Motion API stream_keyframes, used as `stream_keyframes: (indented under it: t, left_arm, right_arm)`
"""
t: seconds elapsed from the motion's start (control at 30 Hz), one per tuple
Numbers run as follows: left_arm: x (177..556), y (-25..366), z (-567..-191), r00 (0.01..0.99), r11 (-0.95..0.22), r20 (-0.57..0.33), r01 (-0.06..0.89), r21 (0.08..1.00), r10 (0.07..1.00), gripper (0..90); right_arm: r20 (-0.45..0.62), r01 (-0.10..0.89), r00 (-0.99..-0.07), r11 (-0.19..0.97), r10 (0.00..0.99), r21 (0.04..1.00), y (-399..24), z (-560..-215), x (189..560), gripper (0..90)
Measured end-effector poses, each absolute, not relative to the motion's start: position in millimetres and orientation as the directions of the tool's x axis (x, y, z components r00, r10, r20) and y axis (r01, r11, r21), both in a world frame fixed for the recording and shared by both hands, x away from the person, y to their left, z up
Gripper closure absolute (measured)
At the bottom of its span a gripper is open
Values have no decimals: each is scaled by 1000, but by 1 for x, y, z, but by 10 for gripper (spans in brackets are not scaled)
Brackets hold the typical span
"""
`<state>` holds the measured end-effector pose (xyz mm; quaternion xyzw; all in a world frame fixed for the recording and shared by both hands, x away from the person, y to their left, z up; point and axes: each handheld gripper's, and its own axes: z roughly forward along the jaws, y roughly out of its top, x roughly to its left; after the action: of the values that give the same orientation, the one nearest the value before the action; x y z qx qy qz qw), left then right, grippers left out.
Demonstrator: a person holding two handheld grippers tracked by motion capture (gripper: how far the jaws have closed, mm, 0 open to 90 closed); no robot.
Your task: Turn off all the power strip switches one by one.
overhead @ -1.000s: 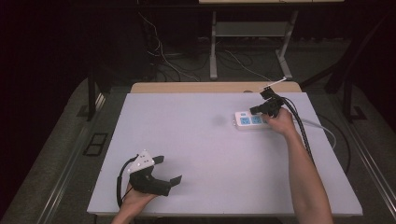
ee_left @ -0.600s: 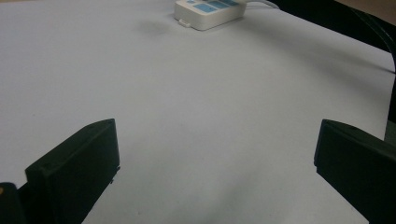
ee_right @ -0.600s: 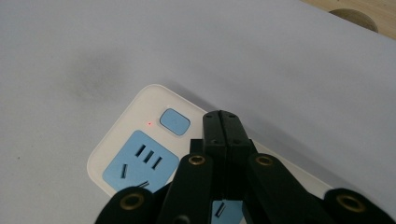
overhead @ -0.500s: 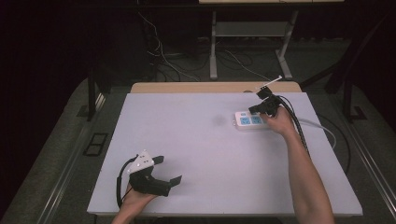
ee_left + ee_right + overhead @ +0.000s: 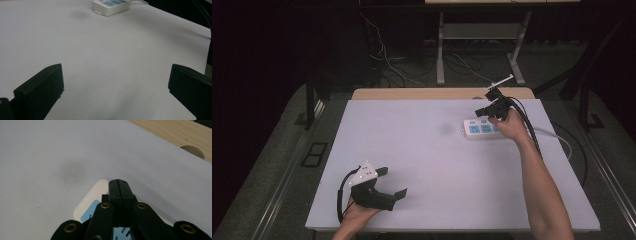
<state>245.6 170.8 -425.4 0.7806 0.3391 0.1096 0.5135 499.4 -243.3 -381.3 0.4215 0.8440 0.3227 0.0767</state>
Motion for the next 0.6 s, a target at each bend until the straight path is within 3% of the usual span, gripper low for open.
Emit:
stream_keyframes:
  t: [0.6]
  left_arm:
    - [244,172,-425,743,-236,-178,415,879,646,0]
  right_arm:
    - [163,688,-629,447,760,572,-233,-403,506,900]
